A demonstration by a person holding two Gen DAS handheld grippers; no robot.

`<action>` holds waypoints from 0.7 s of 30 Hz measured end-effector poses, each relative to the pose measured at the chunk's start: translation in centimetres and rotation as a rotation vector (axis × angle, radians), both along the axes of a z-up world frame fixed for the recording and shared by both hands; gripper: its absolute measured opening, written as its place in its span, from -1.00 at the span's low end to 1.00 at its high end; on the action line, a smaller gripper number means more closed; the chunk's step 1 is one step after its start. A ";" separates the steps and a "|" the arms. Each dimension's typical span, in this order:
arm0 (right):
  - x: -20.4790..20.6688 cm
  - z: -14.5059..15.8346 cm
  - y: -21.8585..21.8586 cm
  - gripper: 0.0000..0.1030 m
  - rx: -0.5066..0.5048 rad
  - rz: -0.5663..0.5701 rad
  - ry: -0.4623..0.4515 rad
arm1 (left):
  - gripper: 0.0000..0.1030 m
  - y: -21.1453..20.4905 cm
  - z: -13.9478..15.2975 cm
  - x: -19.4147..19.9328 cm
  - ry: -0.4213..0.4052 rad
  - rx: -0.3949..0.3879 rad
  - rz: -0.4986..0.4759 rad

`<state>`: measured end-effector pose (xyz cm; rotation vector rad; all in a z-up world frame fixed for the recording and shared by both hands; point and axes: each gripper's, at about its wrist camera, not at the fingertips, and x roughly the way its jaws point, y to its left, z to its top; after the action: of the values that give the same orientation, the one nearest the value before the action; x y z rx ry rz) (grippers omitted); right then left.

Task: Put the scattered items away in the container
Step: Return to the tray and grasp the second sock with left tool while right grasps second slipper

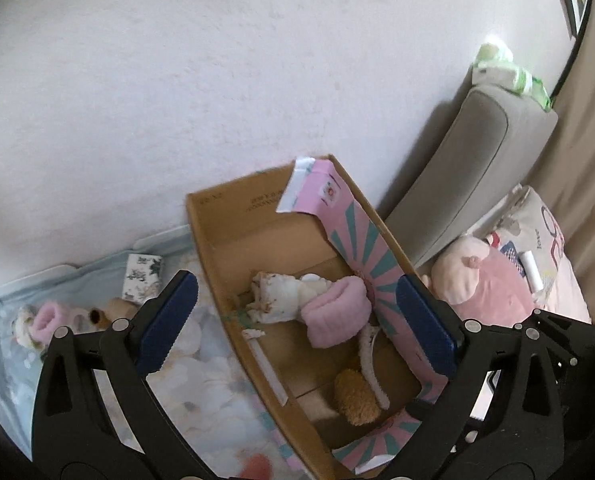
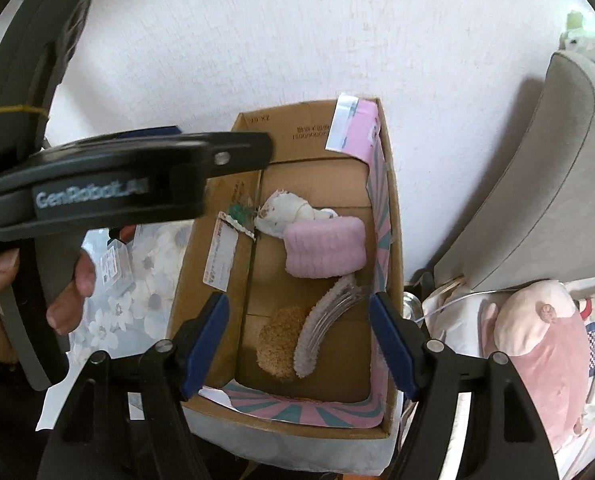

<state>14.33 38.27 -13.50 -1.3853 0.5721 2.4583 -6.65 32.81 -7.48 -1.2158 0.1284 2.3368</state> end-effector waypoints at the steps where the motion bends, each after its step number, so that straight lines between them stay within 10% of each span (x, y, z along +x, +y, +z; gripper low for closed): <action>1: 0.1 0.3 -0.1 0.32 0.003 -0.002 0.004 | 0.93 -0.5 0.4 0.2 0.008 0.005 0.010; 21: -3.6 4.9 -5.1 0.32 0.064 0.110 0.089 | 0.93 -13.5 5.9 2.6 0.111 0.059 0.169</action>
<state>10.72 33.19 -8.56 -1.3212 0.4421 2.6123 -4.07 19.31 -1.58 -1.1068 -0.0069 2.5359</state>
